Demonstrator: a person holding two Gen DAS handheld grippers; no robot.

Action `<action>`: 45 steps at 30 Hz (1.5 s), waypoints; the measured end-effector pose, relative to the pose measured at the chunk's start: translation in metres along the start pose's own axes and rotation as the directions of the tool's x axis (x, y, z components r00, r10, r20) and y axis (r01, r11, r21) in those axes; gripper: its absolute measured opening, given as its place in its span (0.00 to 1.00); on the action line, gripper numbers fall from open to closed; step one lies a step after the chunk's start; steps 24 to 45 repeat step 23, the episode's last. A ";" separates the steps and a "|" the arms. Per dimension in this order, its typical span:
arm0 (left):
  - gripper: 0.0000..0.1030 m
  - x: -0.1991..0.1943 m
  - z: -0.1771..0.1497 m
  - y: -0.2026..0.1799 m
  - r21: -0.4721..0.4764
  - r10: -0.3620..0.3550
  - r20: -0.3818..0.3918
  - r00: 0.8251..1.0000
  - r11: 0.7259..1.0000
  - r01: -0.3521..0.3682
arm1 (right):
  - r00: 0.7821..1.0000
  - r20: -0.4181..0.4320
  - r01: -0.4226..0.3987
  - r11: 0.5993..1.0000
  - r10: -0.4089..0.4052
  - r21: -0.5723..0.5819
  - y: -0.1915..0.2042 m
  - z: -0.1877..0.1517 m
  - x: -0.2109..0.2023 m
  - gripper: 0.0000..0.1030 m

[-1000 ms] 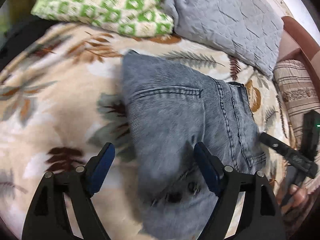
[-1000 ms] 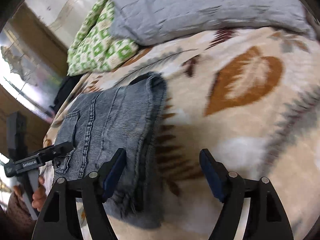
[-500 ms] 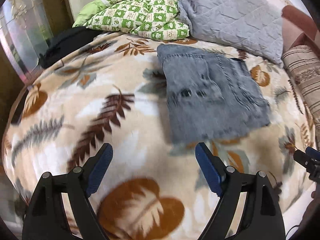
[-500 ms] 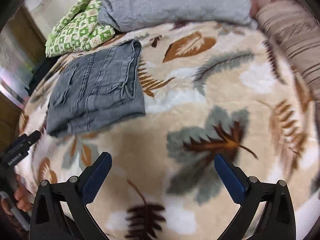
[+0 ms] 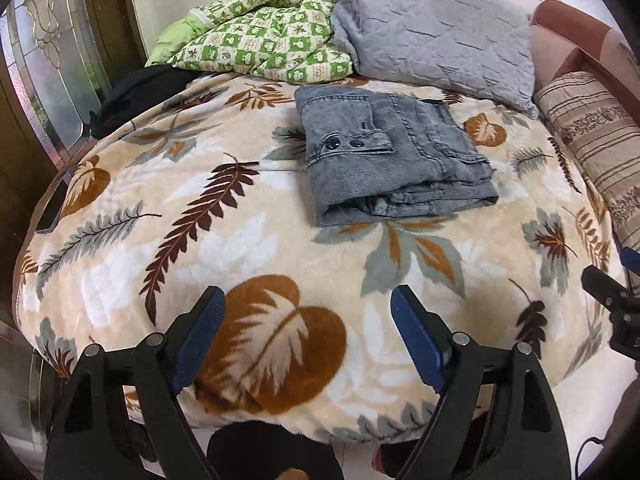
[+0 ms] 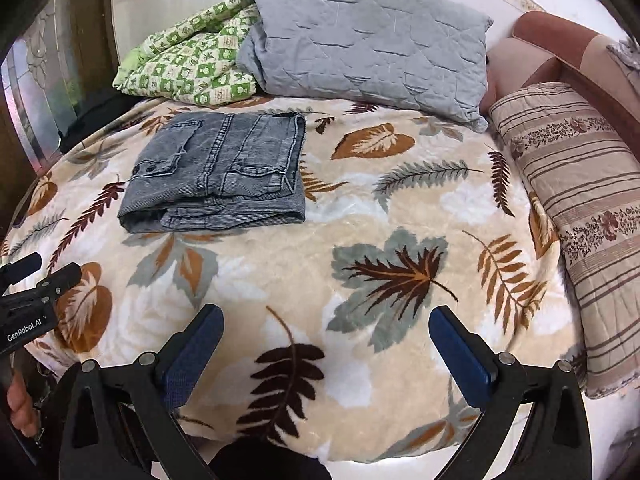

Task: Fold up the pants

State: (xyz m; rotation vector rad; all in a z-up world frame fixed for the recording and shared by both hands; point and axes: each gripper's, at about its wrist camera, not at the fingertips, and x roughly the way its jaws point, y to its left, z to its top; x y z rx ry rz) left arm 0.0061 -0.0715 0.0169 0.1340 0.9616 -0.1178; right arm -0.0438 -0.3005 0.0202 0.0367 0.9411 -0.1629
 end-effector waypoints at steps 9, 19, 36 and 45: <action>0.83 -0.010 -0.004 -0.009 0.011 -0.056 -0.016 0.998 0.998 0.056 | 1.000 0.011 0.021 0.999 -0.021 -0.037 0.004 -0.014 -0.008 1.00; 0.83 -0.013 -0.004 -0.022 0.025 -0.124 -0.036 0.992 0.992 0.125 | 1.000 -0.006 0.013 1.000 -0.013 -0.007 -0.004 -0.018 -0.004 1.00; 0.83 -0.030 0.003 -0.029 0.039 -0.152 0.016 0.988 0.988 0.151 | 1.000 -0.009 0.014 1.000 -0.014 -0.007 -0.005 -0.019 -0.002 1.00; 0.83 -0.030 0.003 -0.029 0.039 -0.152 0.016 0.988 0.988 0.151 | 1.000 -0.009 0.014 1.000 -0.014 -0.007 -0.005 -0.019 -0.002 1.00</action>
